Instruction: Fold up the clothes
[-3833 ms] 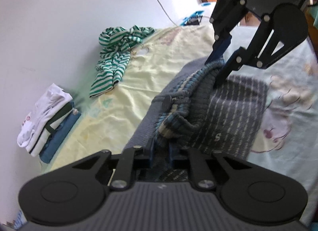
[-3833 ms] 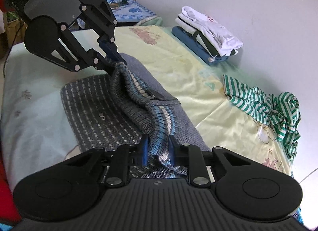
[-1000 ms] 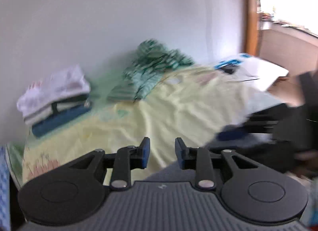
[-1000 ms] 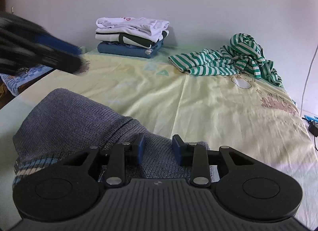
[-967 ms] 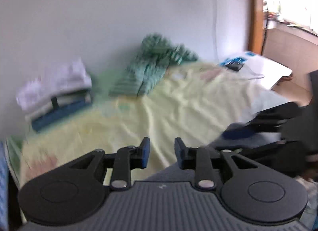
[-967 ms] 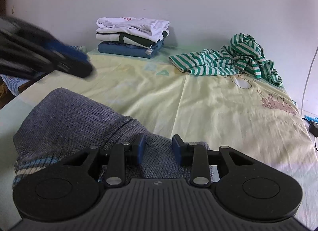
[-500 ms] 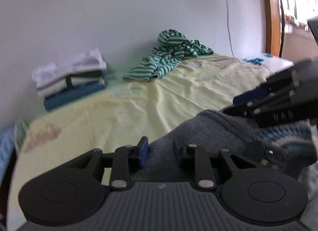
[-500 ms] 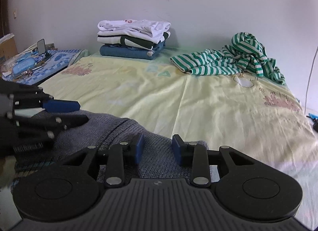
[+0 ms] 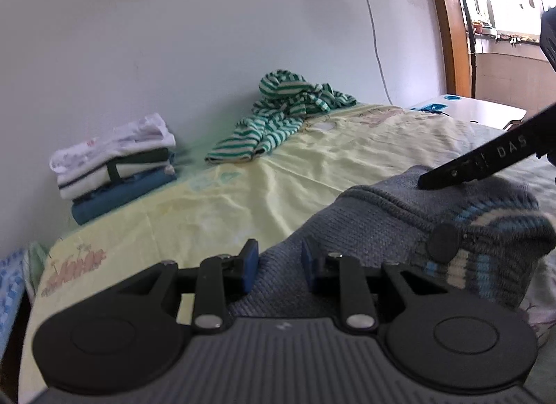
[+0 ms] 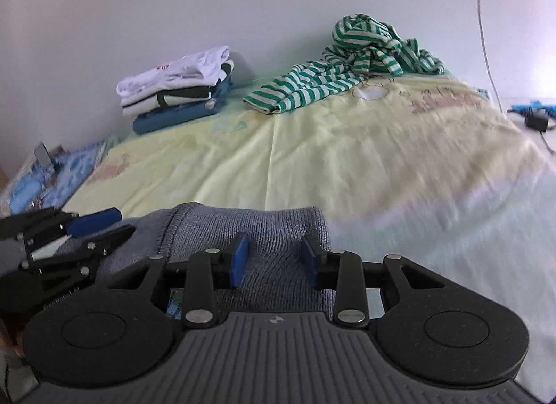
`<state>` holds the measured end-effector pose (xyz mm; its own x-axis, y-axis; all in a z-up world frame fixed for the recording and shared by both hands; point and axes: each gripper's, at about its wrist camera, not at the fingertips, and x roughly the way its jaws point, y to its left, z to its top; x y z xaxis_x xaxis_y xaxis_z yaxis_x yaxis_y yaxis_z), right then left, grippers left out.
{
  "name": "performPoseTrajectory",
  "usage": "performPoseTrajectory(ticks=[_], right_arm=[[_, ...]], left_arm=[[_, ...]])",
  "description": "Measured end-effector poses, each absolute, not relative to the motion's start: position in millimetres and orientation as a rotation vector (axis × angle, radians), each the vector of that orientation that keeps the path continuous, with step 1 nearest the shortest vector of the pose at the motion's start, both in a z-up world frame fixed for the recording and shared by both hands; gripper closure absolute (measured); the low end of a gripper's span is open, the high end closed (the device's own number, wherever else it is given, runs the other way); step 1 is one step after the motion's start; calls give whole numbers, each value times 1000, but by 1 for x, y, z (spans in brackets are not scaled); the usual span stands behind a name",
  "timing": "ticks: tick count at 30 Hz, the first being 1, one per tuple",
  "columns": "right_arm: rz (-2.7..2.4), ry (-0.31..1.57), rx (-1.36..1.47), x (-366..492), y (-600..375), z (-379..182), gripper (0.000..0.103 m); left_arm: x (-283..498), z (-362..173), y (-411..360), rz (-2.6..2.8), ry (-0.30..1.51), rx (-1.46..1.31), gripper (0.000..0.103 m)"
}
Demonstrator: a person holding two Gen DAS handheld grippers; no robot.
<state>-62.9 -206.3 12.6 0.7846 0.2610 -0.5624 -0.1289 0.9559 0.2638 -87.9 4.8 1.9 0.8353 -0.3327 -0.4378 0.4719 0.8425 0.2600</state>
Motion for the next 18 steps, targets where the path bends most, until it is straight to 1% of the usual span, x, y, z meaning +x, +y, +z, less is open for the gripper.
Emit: performPoseTrajectory(ticks=[4,5,6,8,12,18], right_arm=[[209,631,216,-66,-205,16,67],[213,641,226,-67,-208,20,67],[214,644,228,-70,-209,20,68],[215,649,230,-78,-212,20,68],[218,659,234,-93,-217,18,68],[235,649,227,-105,-219,10,66]], left_arm=[[-89,6,2,-444,389,421,79],[-87,10,4,-447,402,417,77],[-87,15,7,-445,411,402,72],[-90,22,16,-426,415,351,68],[-109,15,16,-392,410,398,68],[-128,7,13,-324,408,363,68]])
